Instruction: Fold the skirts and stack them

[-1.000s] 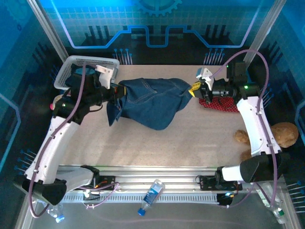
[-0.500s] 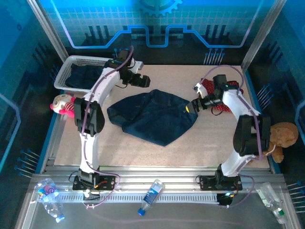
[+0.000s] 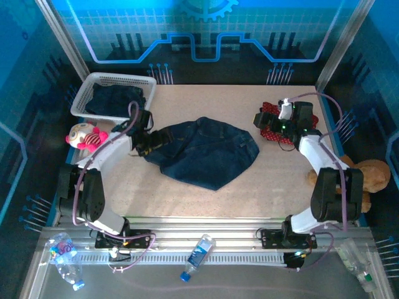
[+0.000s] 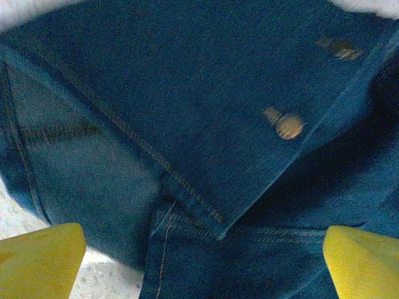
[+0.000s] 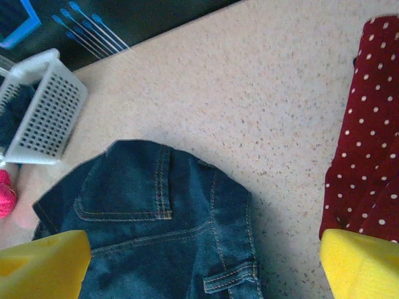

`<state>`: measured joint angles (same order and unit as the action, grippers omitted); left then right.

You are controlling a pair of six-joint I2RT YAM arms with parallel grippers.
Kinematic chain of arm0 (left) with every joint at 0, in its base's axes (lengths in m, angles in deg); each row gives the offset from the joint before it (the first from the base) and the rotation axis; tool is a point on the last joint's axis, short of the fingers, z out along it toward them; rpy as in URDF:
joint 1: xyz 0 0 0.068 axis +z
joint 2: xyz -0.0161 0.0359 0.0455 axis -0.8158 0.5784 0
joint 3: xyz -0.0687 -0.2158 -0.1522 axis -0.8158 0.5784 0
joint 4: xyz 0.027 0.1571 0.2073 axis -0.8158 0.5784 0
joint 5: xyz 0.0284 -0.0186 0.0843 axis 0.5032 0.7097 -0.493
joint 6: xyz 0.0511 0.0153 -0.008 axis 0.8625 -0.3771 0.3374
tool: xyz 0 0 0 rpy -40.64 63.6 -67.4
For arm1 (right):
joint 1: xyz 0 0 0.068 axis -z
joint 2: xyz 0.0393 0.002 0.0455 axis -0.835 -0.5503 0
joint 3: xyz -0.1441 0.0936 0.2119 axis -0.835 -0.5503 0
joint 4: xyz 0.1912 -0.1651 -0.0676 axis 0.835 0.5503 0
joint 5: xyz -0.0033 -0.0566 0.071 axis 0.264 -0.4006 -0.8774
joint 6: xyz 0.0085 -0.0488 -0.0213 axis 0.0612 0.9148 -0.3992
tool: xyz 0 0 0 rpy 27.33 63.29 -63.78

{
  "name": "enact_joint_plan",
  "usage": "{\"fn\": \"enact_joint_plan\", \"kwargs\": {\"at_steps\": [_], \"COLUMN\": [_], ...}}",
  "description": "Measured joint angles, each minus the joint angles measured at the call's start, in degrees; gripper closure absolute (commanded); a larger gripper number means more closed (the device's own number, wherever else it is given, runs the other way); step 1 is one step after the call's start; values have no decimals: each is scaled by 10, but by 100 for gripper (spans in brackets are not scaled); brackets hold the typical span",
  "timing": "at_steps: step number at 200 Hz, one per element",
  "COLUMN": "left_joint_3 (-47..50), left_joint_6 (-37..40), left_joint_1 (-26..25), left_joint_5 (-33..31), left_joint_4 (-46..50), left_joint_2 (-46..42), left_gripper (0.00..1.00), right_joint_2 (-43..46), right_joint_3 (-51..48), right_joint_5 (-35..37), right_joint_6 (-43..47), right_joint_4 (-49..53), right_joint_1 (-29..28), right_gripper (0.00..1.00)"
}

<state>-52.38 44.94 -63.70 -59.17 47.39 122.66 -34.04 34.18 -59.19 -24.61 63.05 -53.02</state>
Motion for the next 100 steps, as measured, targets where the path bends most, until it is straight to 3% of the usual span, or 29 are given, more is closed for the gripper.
{"fn": "enact_joint_plan", "kwargs": {"at_steps": [32,64,100], "left_joint_3": [93,98,98], "left_joint_6": [-65,-94,-103], "left_joint_1": [24,36,37], "left_joint_5": [61,81,82], "left_joint_4": [-58,-108,-123], "left_joint_2": [-2,-7,-23], "left_gripper": [1,1,1], "right_joint_2": [-94,-188,-276], "right_joint_3": [80,165,243], "right_joint_5": [2,-1,-15], "right_joint_6": [79,174,245], "right_joint_4": [101,224,311], "right_joint_1": [-8,-19,-34], "right_gripper": [19,32,37]}}
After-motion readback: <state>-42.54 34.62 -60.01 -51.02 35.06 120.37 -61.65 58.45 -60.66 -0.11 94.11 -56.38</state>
